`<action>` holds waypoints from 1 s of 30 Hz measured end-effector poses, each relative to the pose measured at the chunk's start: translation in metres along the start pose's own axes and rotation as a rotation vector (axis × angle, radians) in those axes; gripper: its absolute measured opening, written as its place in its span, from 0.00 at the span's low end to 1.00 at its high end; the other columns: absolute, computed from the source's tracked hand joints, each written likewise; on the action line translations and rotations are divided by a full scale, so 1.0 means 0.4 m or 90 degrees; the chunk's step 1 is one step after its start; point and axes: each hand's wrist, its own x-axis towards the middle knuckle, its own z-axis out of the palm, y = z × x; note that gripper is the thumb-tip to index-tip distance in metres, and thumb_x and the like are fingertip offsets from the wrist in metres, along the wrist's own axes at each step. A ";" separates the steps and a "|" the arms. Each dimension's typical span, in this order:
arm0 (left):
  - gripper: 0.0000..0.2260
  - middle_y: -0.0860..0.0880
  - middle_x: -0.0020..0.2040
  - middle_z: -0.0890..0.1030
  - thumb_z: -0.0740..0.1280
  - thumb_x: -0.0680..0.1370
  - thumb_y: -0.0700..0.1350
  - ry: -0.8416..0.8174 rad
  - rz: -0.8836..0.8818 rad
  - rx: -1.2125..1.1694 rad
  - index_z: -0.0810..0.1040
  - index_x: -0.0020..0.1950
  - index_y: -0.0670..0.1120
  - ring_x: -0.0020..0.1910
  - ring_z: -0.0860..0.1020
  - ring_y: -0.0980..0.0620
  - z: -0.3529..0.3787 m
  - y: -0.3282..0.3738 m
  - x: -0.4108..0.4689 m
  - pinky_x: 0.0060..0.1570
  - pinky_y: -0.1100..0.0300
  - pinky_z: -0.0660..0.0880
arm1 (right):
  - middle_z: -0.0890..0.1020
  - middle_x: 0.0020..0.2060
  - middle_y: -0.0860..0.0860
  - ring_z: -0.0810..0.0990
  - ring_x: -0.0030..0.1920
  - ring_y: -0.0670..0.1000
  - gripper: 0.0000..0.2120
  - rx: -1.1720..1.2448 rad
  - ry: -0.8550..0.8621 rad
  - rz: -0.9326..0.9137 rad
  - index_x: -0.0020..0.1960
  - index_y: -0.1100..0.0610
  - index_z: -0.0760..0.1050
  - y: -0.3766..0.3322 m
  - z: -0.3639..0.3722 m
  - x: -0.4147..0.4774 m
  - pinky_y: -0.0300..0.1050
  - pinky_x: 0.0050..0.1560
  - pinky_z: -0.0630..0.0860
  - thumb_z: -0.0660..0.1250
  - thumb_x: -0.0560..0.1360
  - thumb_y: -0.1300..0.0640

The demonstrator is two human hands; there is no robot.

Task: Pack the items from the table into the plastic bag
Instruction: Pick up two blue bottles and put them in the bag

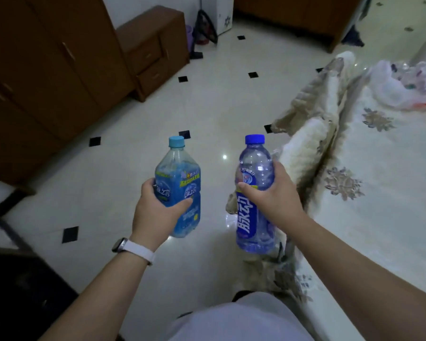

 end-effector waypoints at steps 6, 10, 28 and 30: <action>0.31 0.58 0.53 0.77 0.79 0.67 0.46 0.036 0.009 0.001 0.67 0.64 0.51 0.48 0.76 0.65 -0.068 0.044 0.201 0.43 0.64 0.74 | 0.77 0.54 0.43 0.79 0.50 0.45 0.34 -0.061 -0.041 -0.050 0.61 0.40 0.66 -0.102 0.093 0.207 0.51 0.51 0.79 0.73 0.59 0.35; 0.30 0.57 0.53 0.77 0.79 0.67 0.45 0.044 -0.004 -0.028 0.67 0.63 0.51 0.48 0.76 0.65 -0.128 0.019 0.355 0.43 0.65 0.73 | 0.77 0.54 0.43 0.79 0.50 0.45 0.36 -0.088 -0.044 -0.051 0.63 0.41 0.66 -0.168 0.188 0.336 0.52 0.51 0.80 0.72 0.58 0.33; 0.31 0.63 0.51 0.77 0.80 0.65 0.45 -0.177 0.096 -0.047 0.67 0.60 0.55 0.47 0.77 0.68 -0.259 0.099 1.164 0.43 0.64 0.73 | 0.78 0.52 0.45 0.81 0.49 0.45 0.35 -0.088 0.115 0.066 0.61 0.41 0.67 -0.427 0.519 0.782 0.53 0.50 0.80 0.74 0.59 0.35; 0.32 0.63 0.52 0.77 0.80 0.64 0.44 -0.198 0.097 -0.045 0.67 0.61 0.55 0.47 0.77 0.68 -0.221 0.109 1.208 0.45 0.64 0.74 | 0.78 0.52 0.45 0.81 0.49 0.44 0.35 -0.093 0.129 0.080 0.62 0.41 0.67 -0.405 0.511 0.825 0.53 0.51 0.80 0.74 0.59 0.35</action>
